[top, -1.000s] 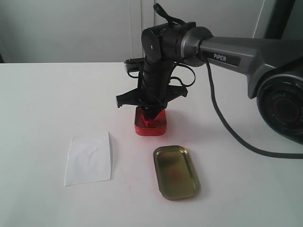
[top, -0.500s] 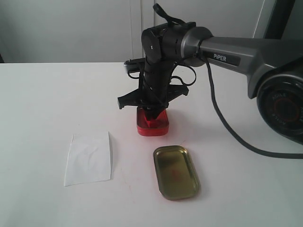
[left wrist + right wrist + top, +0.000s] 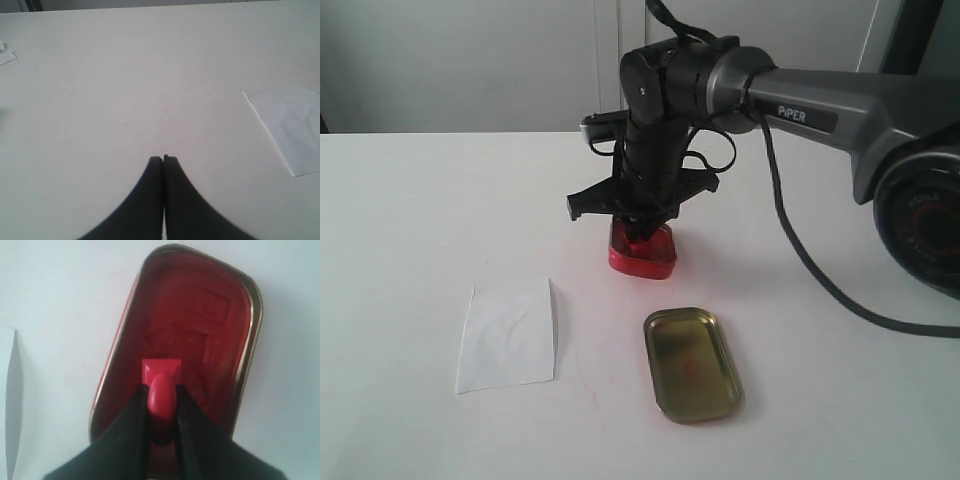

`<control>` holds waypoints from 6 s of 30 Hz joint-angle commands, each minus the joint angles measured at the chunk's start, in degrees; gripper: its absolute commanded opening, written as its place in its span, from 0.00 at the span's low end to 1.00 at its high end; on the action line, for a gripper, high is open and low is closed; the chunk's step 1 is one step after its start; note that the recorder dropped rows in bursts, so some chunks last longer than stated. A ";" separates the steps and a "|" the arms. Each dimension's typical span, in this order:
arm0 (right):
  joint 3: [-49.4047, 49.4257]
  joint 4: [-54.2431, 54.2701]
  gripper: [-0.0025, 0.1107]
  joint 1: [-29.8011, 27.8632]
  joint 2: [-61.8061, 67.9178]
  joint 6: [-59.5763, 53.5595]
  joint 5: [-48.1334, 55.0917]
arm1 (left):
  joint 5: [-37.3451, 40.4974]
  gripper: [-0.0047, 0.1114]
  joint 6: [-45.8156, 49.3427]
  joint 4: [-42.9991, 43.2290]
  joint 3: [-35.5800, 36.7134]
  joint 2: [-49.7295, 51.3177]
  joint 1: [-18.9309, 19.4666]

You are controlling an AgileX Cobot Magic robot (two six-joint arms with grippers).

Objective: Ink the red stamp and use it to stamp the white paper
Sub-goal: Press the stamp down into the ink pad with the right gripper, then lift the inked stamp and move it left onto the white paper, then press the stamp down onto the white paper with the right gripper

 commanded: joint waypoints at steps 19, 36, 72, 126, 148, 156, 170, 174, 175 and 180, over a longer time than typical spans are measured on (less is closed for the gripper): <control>0.20 -0.59 0.02 -0.56 -1.75 0.28 0.03 | -0.24 0.04 -0.03 -0.22 0.37 -0.26 0.07; 0.22 -0.07 0.02 5.14 -1.84 -1.36 -1.51 | -0.24 0.04 -0.03 -0.22 0.37 -0.26 0.07; 1.47 1.89 0.02 18.37 0.06 -1.14 -11.27 | -0.24 0.04 -0.03 -0.22 0.37 -0.26 0.07; 11.48 -4.79 0.02 18.37 10.87 4.08 -14.02 | -0.24 0.04 -0.03 -0.22 0.37 -0.26 0.07; 11.48 -4.77 0.02 18.37 12.68 3.78 -10.79 | -0.24 0.04 -0.03 -0.22 0.37 -0.26 0.07; 11.48 -3.70 0.02 18.37 12.68 3.57 -11.08 | -0.24 0.04 -0.03 -0.22 0.37 -0.26 0.07; 11.48 -3.57 0.02 18.37 12.05 4.28 -12.31 | -0.24 0.04 -0.03 -0.22 0.37 -0.26 0.07; 11.48 -3.57 0.02 18.37 10.80 4.28 -13.16 | -0.24 0.04 -0.03 -0.22 0.37 -0.26 0.07; 11.48 -3.70 0.02 18.37 10.46 4.28 -13.28 | -0.24 0.04 -0.03 -0.22 0.37 -0.26 0.07; 11.48 -3.70 0.02 18.37 9.04 4.28 -14.82 | -0.24 0.04 -0.03 -0.22 0.37 -0.26 0.07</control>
